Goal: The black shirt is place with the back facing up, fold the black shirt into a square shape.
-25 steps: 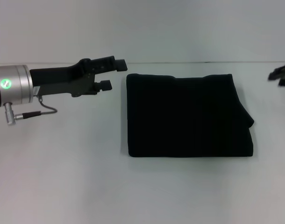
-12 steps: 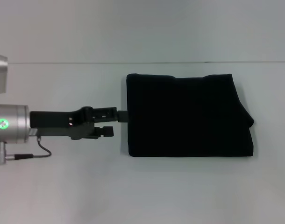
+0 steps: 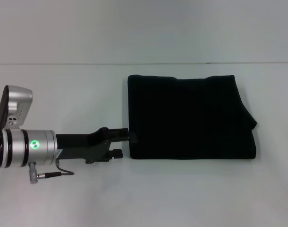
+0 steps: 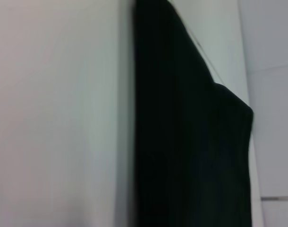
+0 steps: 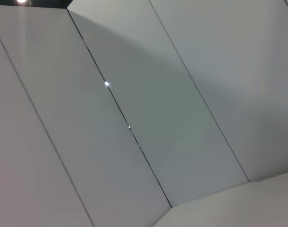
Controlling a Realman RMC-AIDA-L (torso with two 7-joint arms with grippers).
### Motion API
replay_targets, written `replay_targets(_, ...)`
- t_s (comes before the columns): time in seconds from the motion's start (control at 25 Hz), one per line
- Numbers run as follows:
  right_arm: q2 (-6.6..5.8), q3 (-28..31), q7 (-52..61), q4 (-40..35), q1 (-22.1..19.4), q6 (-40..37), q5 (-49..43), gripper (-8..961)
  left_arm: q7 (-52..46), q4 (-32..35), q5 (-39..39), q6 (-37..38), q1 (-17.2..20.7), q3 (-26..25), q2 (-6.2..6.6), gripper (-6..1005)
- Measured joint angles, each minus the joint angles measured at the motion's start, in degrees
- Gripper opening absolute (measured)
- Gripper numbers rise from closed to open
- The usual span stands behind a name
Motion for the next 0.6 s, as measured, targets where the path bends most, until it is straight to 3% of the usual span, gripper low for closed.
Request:
replay_targets(0.24,-0.10,0.01,0.38,0.03,1.03,-0.23,-0.01,697,-1.20,-0.34,3.05,-3.25,-0.92,0.03,-1.15,824)
replay_targets(0.36,-0.16,-0.21,0.60,0.04,1.56,-0.23,0.04,697,-1.21,-0.42,4.20,-4.92,-1.67,0.47,-1.92,600)
replay_targets(0.6,-0.04,-0.17,0.79,0.04,2.10,-0.45,0.10,697,-1.45,-1.05,4.52,-7.75,-3.03,2.07,-2.40,482)
